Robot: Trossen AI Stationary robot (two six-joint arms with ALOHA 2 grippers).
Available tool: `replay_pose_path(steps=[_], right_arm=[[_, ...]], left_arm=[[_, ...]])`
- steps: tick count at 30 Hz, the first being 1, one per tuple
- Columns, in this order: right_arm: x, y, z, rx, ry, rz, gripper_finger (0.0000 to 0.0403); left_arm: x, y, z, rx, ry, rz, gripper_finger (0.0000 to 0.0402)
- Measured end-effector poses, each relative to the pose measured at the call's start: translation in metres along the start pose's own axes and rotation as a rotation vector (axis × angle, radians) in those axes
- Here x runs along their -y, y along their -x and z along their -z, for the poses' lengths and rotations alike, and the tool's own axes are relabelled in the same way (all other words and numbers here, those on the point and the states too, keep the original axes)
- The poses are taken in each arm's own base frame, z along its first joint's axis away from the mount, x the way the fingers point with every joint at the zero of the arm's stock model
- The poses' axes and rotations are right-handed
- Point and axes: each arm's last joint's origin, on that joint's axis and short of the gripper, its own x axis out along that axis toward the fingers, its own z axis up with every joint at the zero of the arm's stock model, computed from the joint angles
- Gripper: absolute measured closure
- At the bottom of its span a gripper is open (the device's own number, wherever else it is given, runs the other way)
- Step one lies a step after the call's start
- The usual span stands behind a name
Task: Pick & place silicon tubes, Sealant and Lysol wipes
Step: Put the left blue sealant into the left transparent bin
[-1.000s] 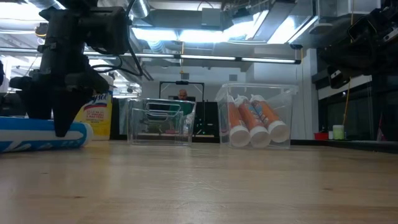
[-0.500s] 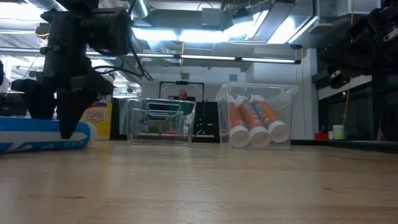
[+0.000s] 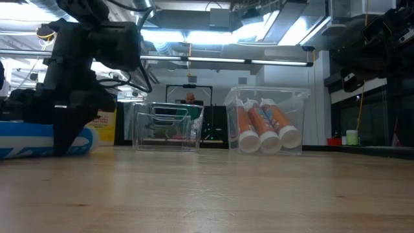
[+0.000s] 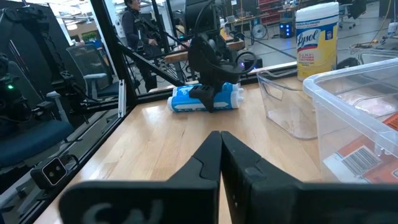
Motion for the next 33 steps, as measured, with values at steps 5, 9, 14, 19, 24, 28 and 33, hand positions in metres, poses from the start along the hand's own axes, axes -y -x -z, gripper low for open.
replay_pose_path(steps=[5, 9, 14, 19, 24, 28, 33], right_arm=[[0.000, 0.000, 0.000, 0.000, 0.000, 0.000, 0.0391], [0.000, 0.000, 0.000, 0.000, 0.000, 0.000, 0.0391], [0.000, 0.000, 0.000, 0.000, 0.000, 0.000, 0.0391], [0.000, 0.000, 0.000, 0.000, 0.001, 0.000, 0.0391], [0.000, 0.000, 0.000, 0.000, 0.001, 0.000, 0.0391], [0.000, 0.000, 0.000, 0.000, 0.000, 0.000, 0.0391], [0.000, 0.000, 0.000, 0.000, 0.001, 0.000, 0.0391]], left_arm=[[0.000, 0.000, 0.000, -0.007, 0.002, 0.007, 0.0174], [0.001, 0.000, 0.001, -0.017, 0.002, 0.009, 0.0187], [0.001, 0.001, 0.000, -0.018, -0.002, 0.011, 0.0185], [0.001, 0.001, 0.001, -0.036, -0.002, 0.015, 0.0169], [0.000, 0.008, 0.002, -0.037, -0.005, 0.050, 0.0187], [-0.005, 0.021, 0.003, -0.019, 0.013, 0.104, 0.0187], [-0.013, 0.041, 0.005, 0.016, 0.045, 0.205, 0.0178]])
